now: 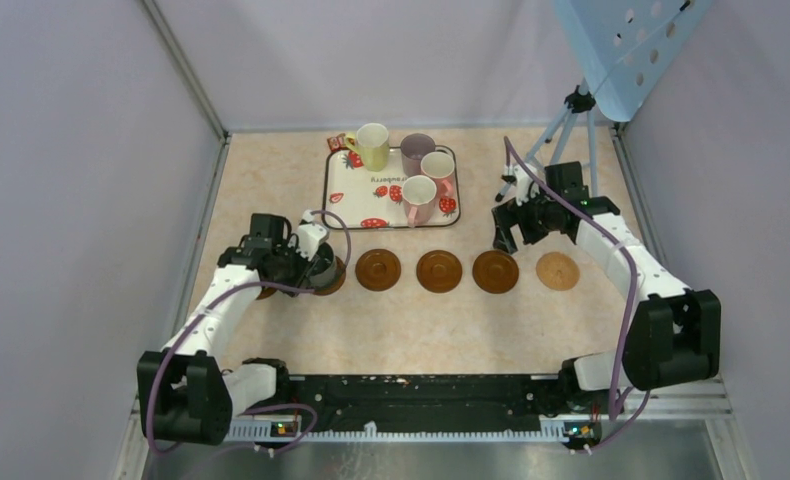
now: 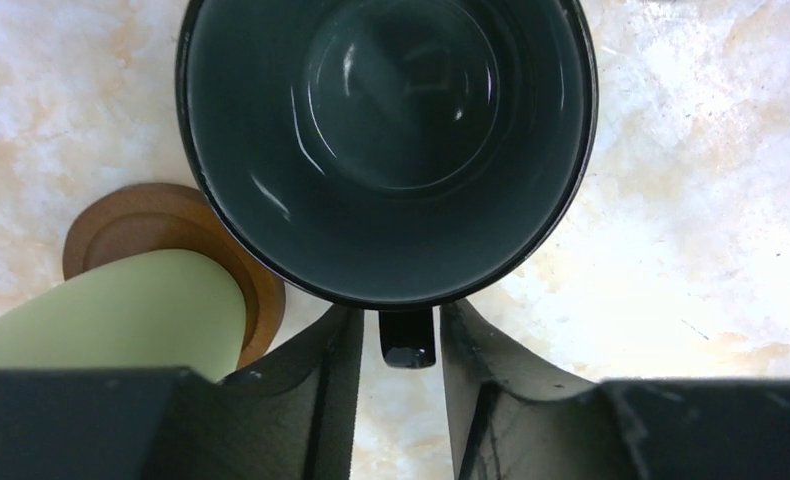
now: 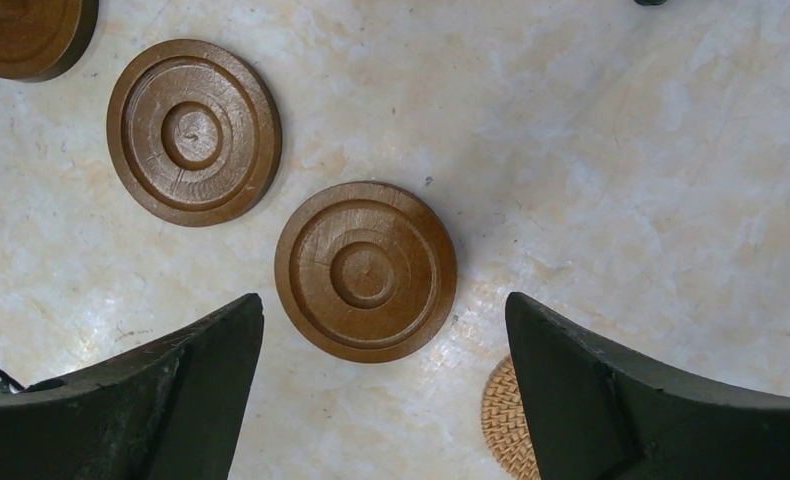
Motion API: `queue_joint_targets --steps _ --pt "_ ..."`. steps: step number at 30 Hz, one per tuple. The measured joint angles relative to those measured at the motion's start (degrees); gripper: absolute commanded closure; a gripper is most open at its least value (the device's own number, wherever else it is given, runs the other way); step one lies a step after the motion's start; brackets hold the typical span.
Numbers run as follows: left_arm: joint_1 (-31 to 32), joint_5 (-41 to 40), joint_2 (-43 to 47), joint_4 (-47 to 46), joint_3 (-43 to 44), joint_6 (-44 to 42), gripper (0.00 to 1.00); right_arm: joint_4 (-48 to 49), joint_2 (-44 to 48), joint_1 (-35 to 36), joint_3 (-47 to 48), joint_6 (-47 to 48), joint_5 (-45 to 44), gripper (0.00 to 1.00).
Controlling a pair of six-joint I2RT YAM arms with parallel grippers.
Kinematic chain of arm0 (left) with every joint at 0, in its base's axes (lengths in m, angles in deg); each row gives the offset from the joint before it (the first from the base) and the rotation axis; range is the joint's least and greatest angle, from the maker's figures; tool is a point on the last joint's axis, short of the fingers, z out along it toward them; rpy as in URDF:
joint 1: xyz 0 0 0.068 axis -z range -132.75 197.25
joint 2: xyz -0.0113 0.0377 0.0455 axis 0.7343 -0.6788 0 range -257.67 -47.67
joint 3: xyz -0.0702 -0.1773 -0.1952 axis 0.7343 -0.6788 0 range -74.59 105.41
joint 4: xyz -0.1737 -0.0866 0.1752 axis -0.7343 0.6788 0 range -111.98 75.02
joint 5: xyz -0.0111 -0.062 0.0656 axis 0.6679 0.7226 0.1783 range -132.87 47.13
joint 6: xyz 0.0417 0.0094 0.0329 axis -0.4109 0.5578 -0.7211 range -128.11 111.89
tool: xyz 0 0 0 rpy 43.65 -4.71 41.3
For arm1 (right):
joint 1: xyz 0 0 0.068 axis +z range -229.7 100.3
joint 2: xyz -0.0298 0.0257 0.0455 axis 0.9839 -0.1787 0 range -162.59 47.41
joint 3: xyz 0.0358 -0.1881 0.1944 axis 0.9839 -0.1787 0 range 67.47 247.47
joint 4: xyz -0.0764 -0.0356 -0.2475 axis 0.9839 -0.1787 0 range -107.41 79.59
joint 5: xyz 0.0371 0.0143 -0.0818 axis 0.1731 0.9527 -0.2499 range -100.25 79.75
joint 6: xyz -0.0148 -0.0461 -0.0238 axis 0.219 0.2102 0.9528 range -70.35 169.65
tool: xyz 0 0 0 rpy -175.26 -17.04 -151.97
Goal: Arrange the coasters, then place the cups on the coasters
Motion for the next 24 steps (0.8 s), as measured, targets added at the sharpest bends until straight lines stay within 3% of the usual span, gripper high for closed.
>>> queue_joint_targets --steps 6,13,17,24 --pt "0.0 -0.2 0.6 1.1 -0.3 0.0 0.54 -0.3 -0.3 0.0 0.4 0.4 0.4 0.11" --pt "0.0 -0.1 1.6 3.1 0.0 0.0 0.31 -0.9 -0.6 0.0 0.8 0.4 0.5 0.11" --pt "0.0 0.9 1.6 6.6 2.6 -0.5 0.12 -0.9 -0.7 0.0 0.8 0.4 0.7 0.11" --pt "0.0 4.4 1.5 14.4 12.1 -3.0 0.02 -1.8 -2.4 0.0 3.7 0.3 2.7 0.11"
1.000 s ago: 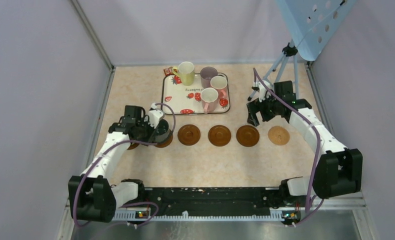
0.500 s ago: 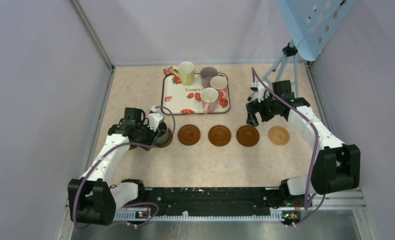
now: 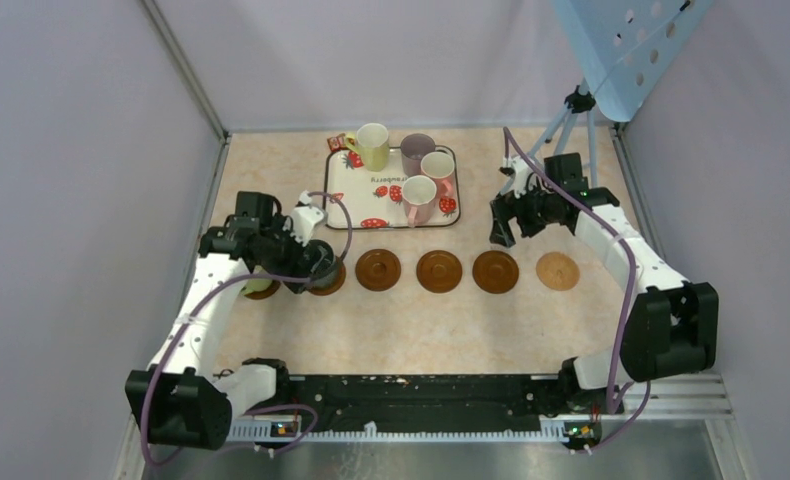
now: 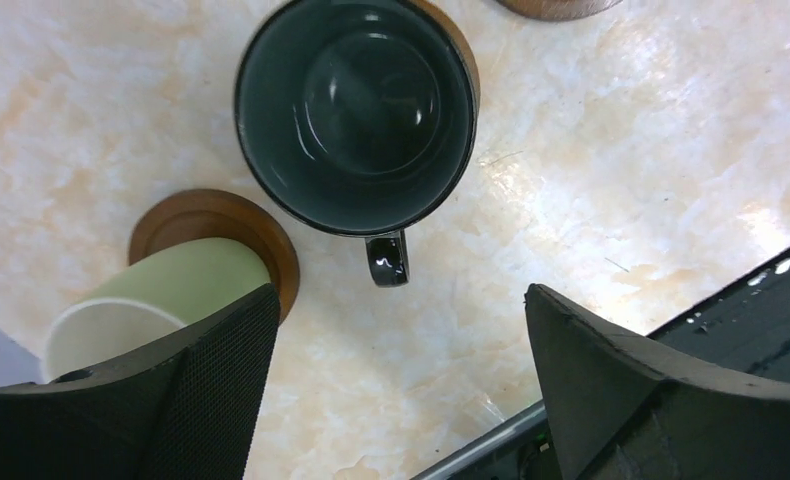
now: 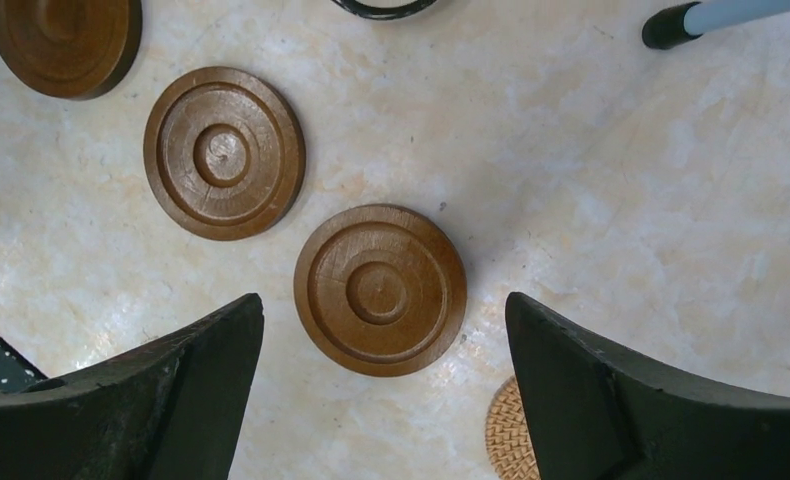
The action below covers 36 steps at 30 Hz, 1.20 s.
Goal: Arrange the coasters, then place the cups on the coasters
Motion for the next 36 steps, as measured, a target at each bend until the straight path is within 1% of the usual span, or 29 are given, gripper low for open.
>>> queue_joint_targets --steps 4,9,14,19,26,30,33,36 --pt "0.0 1.6 -1.8 5.0 8.2 -1.4 0.01 -0.1 -0.4 0.0 1.2 -0.6 0.7 0.11" --pt "0.3 3.9 -7.1 7.2 19.1 -1.5 0.01 0.0 -1.1 0.0 2.9 -2.3 1.2 0.11" --pt "1.9 6.8 -17.7 7.6 31.4 0.1 0.01 -0.4 -1.9 0.0 4.5 -3.4 0.6 0.11" --pt "5.6 7.6 -26.7 7.2 38.9 2.9 0.01 -1.0 -1.9 0.0 4.6 -4.0 -0.7 0.10" --pt "15.5 5.8 -37.9 5.4 46.7 8.0 0.01 -2.1 -1.8 0.0 4.6 -4.9 -3.5 0.11" --pt "19.9 5.2 -44.6 3.5 50.2 11.6 0.01 -2.9 -1.7 -0.4 4.6 -5.4 -5.3 0.11" --pt "22.8 3.2 -47.9 1.8 50.9 14.0 0.02 -3.2 -1.3 -1.4 4.5 -5.7 -6.0 0.11" --pt "25.3 0.9 -50.3 0.4 51.5 17.5 0.05 -3.5 -0.8 -2.5 4.5 -6.0 -6.6 0.11"
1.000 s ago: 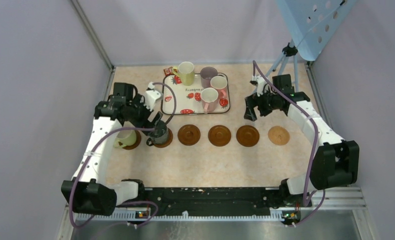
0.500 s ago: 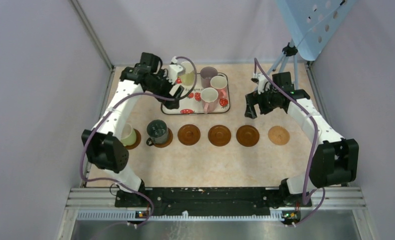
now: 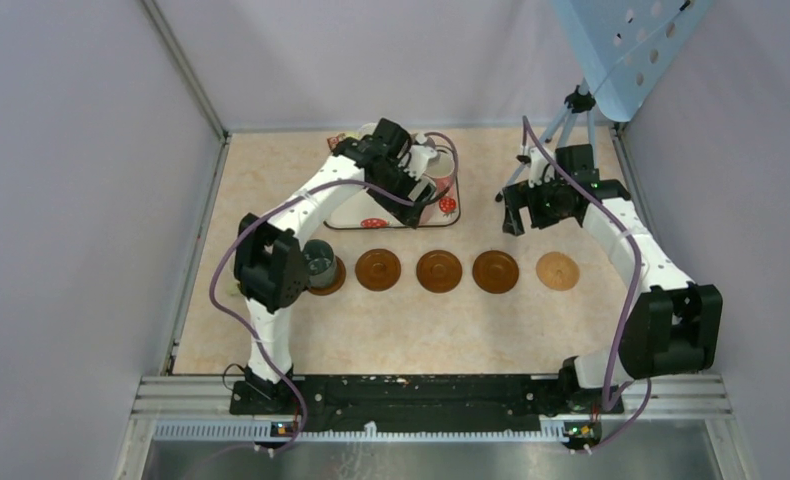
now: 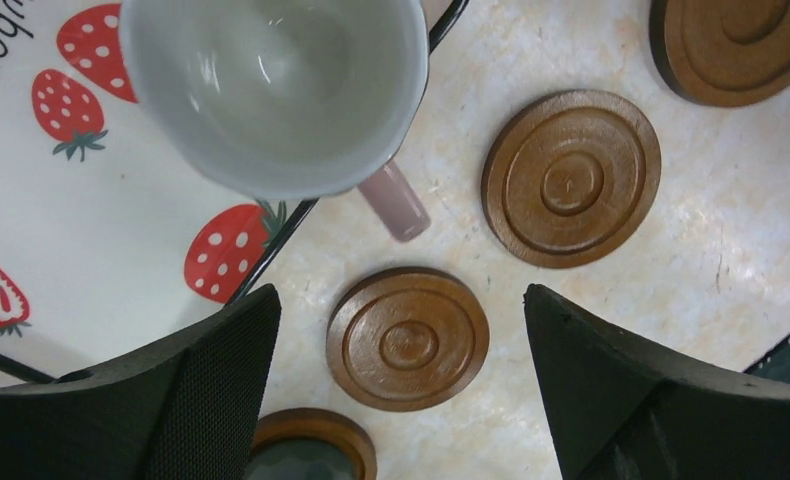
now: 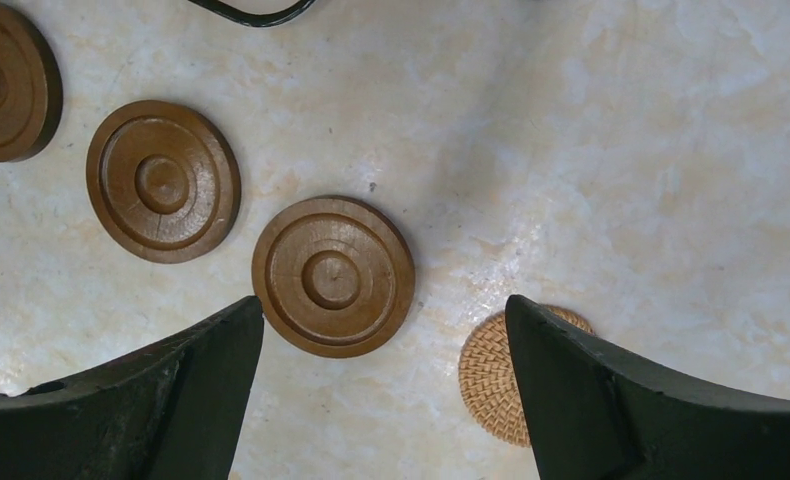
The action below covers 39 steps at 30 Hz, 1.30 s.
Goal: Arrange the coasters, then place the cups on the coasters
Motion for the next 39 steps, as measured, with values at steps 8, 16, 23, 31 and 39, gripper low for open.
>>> queue_joint_targets --steps 8,16,23,31,39 --pt "3.7 -7.5 -3.2 -5.4 0.1 11.3 0.15 -0.5 1.4 -1.0 -0.5 -0.1 -1.1 0.11" --pt "3.6 -12.0 -5.4 -10.6 0.0 16.2 0.33 -1.0 2.2 -1.3 -1.2 0.1 -1.5 0.11" --pt "3.6 -14.0 -6.3 -11.7 -0.7 17.0 0.44 -1.1 2.8 -1.3 -1.4 0.4 -1.9 0.11" --pt "3.6 -16.1 -6.5 -12.3 -1.9 18.6 0.77 -1.6 3.7 -1.3 -1.9 0.8 -2.4 0.11" --pt "3.6 -17.2 -3.7 -16.0 -7.6 18.8 1.00 -2.0 4.7 -1.3 -2.8 1.1 -2.6 0.11"
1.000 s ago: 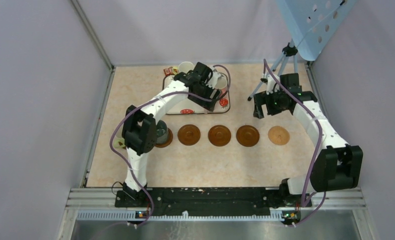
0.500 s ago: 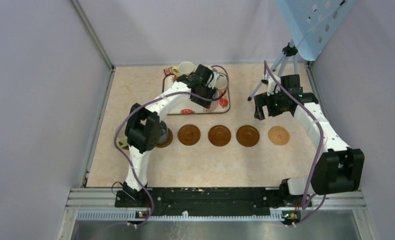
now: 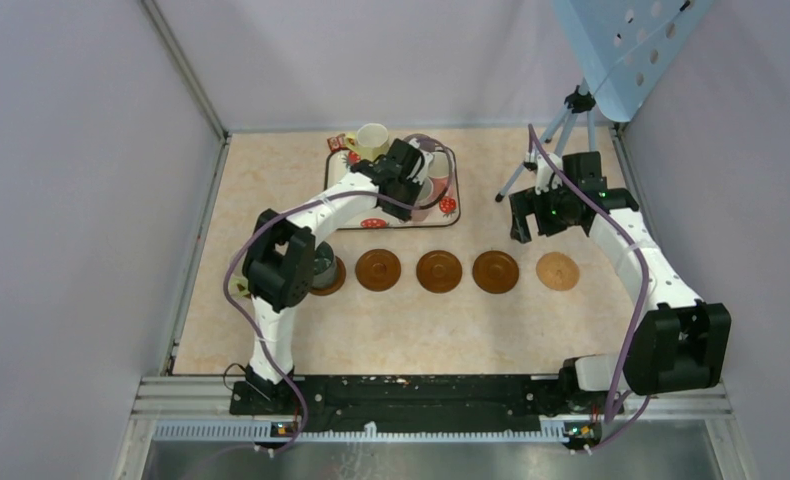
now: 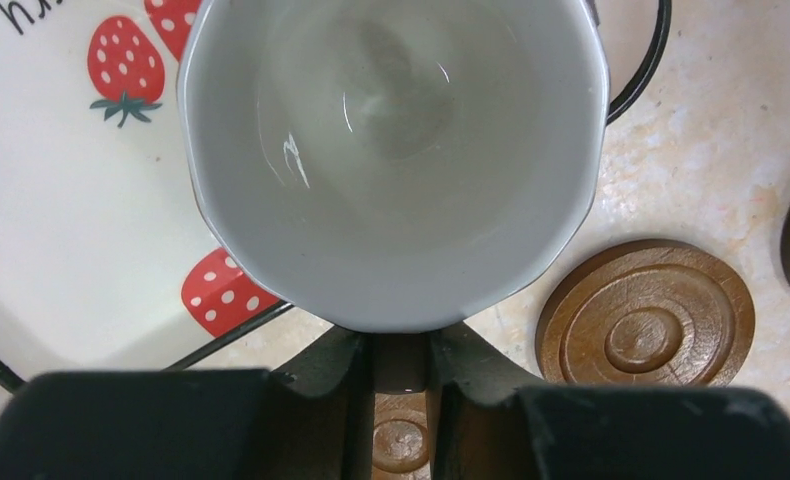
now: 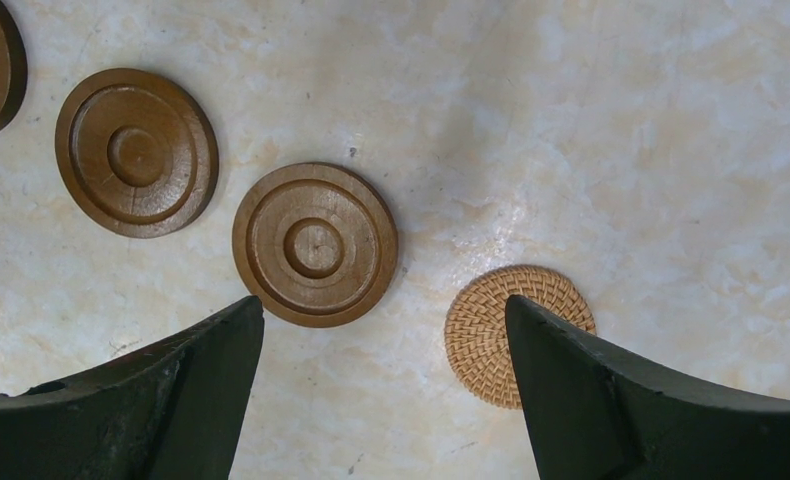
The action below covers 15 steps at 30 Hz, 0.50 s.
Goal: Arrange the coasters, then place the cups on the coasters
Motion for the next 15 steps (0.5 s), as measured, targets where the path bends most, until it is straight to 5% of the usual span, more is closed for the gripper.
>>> queue_joint_targets --steps 15 --pt "-0.1 -3.1 20.3 -7.6 -20.8 0.2 1.00 0.2 0.2 0.0 -0.3 0.0 -0.3 0.11"
